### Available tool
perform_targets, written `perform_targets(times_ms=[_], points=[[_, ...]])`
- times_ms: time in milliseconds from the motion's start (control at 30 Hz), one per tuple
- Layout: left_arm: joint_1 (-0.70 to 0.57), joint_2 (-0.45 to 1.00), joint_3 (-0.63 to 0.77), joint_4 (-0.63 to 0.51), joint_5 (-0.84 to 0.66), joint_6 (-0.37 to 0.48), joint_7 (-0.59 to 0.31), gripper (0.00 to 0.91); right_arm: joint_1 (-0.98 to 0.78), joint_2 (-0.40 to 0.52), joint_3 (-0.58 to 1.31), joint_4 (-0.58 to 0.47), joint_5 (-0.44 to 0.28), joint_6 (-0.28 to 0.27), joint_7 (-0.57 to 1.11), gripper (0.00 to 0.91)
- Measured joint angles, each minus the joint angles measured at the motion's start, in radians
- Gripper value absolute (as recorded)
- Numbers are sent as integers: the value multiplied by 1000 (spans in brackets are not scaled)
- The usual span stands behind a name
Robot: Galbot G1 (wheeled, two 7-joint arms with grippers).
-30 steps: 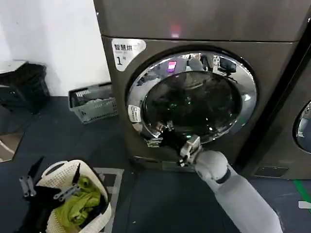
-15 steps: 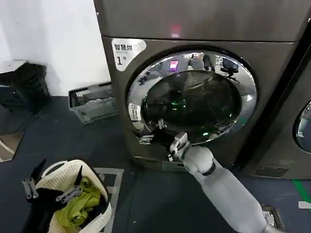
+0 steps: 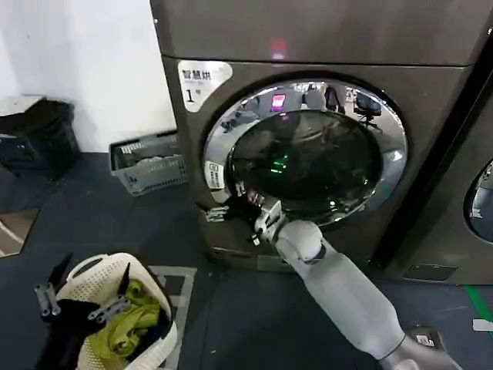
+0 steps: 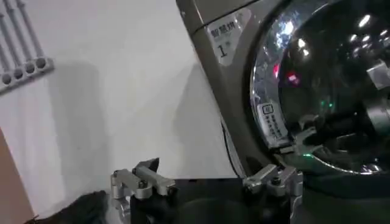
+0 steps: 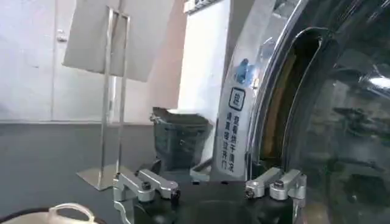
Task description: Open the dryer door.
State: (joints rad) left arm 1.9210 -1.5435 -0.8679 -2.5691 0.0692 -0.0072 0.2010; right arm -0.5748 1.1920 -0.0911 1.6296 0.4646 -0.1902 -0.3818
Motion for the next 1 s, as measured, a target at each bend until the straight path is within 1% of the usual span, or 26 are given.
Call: perform_targets(times_ms=[67, 233, 267, 367, 433, 533, 600, 700, 767, 900, 1000], points=[[-8, 0, -11, 0, -6, 15, -10, 907, -8, -15, 8, 16, 14, -5, -32, 907], [-18, 16, -45, 0, -16, 33, -7, 907, -40, -55, 36, 64, 22, -5, -133, 907], [-23, 18, -54, 0, -20, 39, -8, 907, -47, -63, 41, 75, 34, -5, -152, 907], [-34, 28, -67, 0, -20, 61, -15, 907, -69, -82, 48, 104, 44, 6, -174, 907], [-39, 35, -76, 0, -27, 47, -16, 907, -85, -100, 52, 124, 54, 9, -184, 907], [-54, 43, -95, 0, -47, 63, -16, 907, -113, -126, 67, 156, 60, 24, -224, 907], [-65, 49, -103, 4, -61, 62, -14, 907, -130, -140, 76, 173, 63, 24, -250, 907], [-83, 68, -112, 31, -79, 80, -10, 907, -157, -163, 98, 202, 90, 24, -300, 907], [-96, 83, -122, 43, -112, 91, -4, 907, -175, -177, 115, 223, 107, 25, -336, 907], [-133, 120, -156, 71, -222, 127, 46, 907, -202, -203, 148, 255, 113, 26, -403, 907], [-160, 164, -180, 97, -312, 109, 89, 907, -218, -217, 168, 266, 124, 26, -451, 907]])
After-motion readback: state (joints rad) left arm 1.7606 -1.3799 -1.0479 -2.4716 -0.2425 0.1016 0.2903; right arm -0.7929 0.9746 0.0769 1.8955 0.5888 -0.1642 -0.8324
